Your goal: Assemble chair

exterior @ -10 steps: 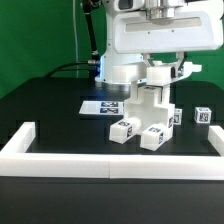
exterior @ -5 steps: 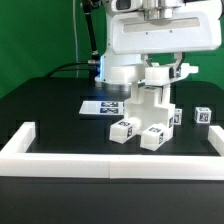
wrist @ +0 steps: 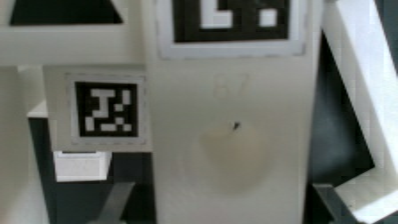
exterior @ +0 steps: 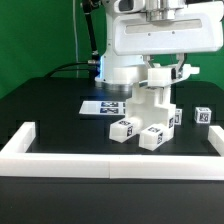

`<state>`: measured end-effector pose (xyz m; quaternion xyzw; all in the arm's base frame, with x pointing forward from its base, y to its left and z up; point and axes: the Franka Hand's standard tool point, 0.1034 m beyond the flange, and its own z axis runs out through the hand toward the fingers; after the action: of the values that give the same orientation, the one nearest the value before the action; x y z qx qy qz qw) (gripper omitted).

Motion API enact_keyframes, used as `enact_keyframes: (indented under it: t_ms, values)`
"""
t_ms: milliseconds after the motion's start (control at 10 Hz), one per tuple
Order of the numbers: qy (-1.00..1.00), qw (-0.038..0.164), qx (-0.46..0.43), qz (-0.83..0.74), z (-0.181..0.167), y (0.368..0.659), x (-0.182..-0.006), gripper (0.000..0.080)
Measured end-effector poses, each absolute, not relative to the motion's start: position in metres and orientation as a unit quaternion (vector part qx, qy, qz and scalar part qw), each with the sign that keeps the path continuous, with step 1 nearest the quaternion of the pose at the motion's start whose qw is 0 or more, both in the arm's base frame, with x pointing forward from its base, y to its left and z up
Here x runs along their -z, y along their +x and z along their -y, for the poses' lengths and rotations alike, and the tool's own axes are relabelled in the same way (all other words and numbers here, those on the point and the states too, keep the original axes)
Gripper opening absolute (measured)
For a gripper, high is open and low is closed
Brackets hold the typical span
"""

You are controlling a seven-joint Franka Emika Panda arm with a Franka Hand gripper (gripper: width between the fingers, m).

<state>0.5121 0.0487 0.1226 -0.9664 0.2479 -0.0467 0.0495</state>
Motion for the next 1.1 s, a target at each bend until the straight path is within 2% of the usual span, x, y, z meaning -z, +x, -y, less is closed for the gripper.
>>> enact_keyframes:
  t_ms: [1100]
  values:
    - [-0.965, 0.049, 0.055, -0.253, -0.0472, 0.5164, -0.1226, 0.0291]
